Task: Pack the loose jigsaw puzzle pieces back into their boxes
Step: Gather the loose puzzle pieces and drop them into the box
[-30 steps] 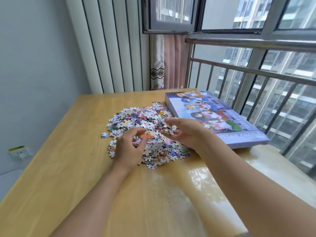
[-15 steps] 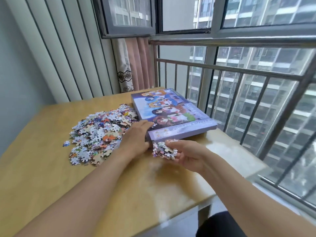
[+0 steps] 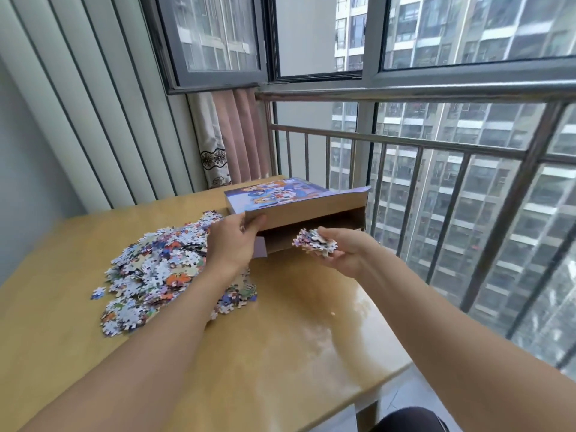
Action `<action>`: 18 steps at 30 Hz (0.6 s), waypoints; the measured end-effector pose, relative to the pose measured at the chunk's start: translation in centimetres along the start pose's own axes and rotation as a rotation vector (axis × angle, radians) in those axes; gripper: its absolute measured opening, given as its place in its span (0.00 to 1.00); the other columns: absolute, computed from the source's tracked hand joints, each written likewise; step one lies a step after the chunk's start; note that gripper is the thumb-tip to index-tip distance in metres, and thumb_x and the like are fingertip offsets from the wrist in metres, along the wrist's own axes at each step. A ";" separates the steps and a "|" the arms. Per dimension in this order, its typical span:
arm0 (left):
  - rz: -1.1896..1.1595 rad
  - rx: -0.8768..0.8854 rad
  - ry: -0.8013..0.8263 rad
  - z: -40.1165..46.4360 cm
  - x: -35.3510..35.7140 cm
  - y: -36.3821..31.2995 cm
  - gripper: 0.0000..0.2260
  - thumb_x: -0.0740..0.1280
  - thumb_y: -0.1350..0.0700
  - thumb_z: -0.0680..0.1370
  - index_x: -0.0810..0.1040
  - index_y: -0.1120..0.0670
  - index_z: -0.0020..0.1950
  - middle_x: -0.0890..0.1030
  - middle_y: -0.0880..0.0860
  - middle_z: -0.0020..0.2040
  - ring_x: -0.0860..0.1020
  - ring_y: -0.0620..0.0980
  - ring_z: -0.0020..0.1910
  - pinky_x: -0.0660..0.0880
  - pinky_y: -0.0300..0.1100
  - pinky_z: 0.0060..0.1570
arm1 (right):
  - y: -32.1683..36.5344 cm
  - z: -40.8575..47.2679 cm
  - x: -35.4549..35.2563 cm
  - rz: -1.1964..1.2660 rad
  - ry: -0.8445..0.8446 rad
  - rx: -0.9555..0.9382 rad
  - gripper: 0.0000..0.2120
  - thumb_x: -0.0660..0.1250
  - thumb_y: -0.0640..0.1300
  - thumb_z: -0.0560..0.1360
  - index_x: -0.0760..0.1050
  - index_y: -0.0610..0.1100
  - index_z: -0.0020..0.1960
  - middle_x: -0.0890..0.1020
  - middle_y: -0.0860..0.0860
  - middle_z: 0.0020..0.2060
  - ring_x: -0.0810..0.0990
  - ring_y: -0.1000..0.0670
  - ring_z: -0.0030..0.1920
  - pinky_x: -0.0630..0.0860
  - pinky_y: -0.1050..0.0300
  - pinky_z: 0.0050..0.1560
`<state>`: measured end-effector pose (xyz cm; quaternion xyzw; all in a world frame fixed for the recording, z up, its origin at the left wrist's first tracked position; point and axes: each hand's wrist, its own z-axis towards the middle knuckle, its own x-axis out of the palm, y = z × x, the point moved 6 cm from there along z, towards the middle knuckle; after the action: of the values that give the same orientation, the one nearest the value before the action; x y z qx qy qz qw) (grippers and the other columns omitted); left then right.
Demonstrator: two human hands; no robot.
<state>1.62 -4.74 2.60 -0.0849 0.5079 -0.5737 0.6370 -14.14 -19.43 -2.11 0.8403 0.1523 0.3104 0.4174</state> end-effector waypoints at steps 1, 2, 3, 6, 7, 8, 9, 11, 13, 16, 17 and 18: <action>-0.004 -0.003 0.004 0.1 -0.1 -0.2 0.15 0.67 0.44 0.79 0.77 0.53 0.38 0.76 0.49 0.31 0.72 0.48 0.33 0.65 0.43 0.31 | 0.4 0.2 0.4 0.007 -0.016 -0.012 0.07 0.68 0.33 0.79 0.74 0.33 0.56 0.82 0.38 0.45 0.83 0.44 0.40 0.81 0.53 0.28; -0.005 -0.003 0.007 0.3 -0.2 -0.4 0.16 0.67 0.44 0.79 0.78 0.54 0.38 0.77 0.50 0.32 0.72 0.49 0.34 0.65 0.44 0.31 | 0.8 0.3 0.7 0.008 -0.047 -0.032 0.10 0.69 0.33 0.77 0.75 0.33 0.58 0.82 0.38 0.47 0.83 0.43 0.41 0.80 0.54 0.26; -0.001 0.001 0.008 0.5 -0.5 -0.5 0.17 0.67 0.44 0.79 0.80 0.56 0.40 0.78 0.52 0.34 0.74 0.51 0.35 0.67 0.45 0.33 | 1.3 0.7 1.0 0.009 -0.086 -0.056 0.12 0.70 0.32 0.76 0.75 0.33 0.59 0.82 0.37 0.48 0.84 0.42 0.41 0.80 0.53 0.25; -0.002 0.010 0.023 1.0 -1.2 -1.0 0.17 0.67 0.43 0.79 0.84 0.57 0.46 0.82 0.55 0.38 0.76 0.56 0.39 0.69 0.48 0.37 | 2.4 1.1 2.0 0.027 -0.166 -0.129 0.14 0.69 0.28 0.75 0.75 0.34 0.60 0.82 0.37 0.51 0.82 0.42 0.39 0.78 0.54 0.22; 0.000 0.010 0.030 1.2 -1.6 -1.3 0.16 0.67 0.43 0.79 0.83 0.55 0.45 0.81 0.54 0.37 0.75 0.56 0.39 0.68 0.47 0.35 | 2.7 1.2 2.5 0.017 -0.165 -0.153 0.15 0.67 0.28 0.76 0.74 0.35 0.62 0.82 0.37 0.55 0.81 0.43 0.39 0.77 0.55 0.22; -0.002 0.008 0.033 1.4 -1.9 -1.6 0.13 0.66 0.43 0.80 0.82 0.51 0.44 0.80 0.52 0.36 0.74 0.54 0.38 0.67 0.44 0.34 | 3.2 1.3 3.2 -0.008 -0.161 -0.177 0.18 0.65 0.29 0.78 0.72 0.35 0.67 0.80 0.37 0.60 0.80 0.45 0.40 0.78 0.57 0.24; -0.009 0.007 0.034 1.6 -2.2 -1.8 0.11 0.66 0.43 0.80 0.81 0.48 0.43 0.79 0.50 0.35 0.74 0.53 0.38 0.67 0.41 0.33 | 3.5 1.3 4.2 -0.008 -0.128 -0.185 0.20 0.62 0.30 0.79 0.69 0.35 0.71 0.77 0.37 0.65 0.79 0.45 0.42 0.80 0.56 0.30; -0.050 0.009 0.052 2.2 -2.5 -2.2 0.09 0.66 0.42 0.80 0.81 0.44 0.44 0.80 0.48 0.38 0.76 0.53 0.41 0.68 0.37 0.35 | 4.4 1.3 5.6 0.002 -0.145 -0.220 0.21 0.56 0.32 0.81 0.65 0.36 0.73 0.74 0.39 0.69 0.79 0.43 0.52 0.80 0.52 0.50; -0.079 0.009 0.069 2.9 -2.7 -2.2 0.09 0.67 0.42 0.79 0.82 0.44 0.45 0.83 0.50 0.42 0.78 0.54 0.45 0.69 0.40 0.37 | 4.7 1.5 6.5 0.094 -0.187 -0.189 0.18 0.52 0.35 0.81 0.70 0.39 0.68 0.79 0.41 0.63 0.80 0.43 0.55 0.77 0.48 0.60; -0.102 0.003 0.066 3.8 -3.5 -2.1 0.11 0.66 0.42 0.79 0.84 0.46 0.49 0.84 0.48 0.44 0.79 0.53 0.48 0.71 0.44 0.43 | 5.2 1.8 7.3 0.212 -0.191 -0.154 0.15 0.51 0.33 0.77 0.72 0.41 0.58 0.79 0.44 0.54 0.77 0.43 0.50 0.77 0.47 0.58; -0.111 0.006 0.072 4.0 -3.7 -2.0 0.11 0.66 0.41 0.79 0.84 0.45 0.50 0.84 0.46 0.45 0.79 0.52 0.49 0.72 0.45 0.46 | 5.4 1.9 7.2 0.153 -0.164 -0.145 0.15 0.52 0.31 0.75 0.73 0.40 0.55 0.78 0.44 0.54 0.76 0.43 0.51 0.78 0.48 0.53; -0.117 0.005 0.078 4.1 -4.0 -2.0 0.10 0.66 0.41 0.79 0.84 0.44 0.50 0.85 0.45 0.46 0.79 0.51 0.49 0.73 0.45 0.48 | 5.6 2.0 6.8 0.033 -0.146 -0.159 0.14 0.54 0.29 0.73 0.73 0.39 0.52 0.77 0.43 0.55 0.75 0.42 0.52 0.77 0.50 0.48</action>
<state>4.12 -4.11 8.07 -0.0903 0.5251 -0.6140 0.5823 -7.68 -20.57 4.11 0.8273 0.0823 0.2663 0.4877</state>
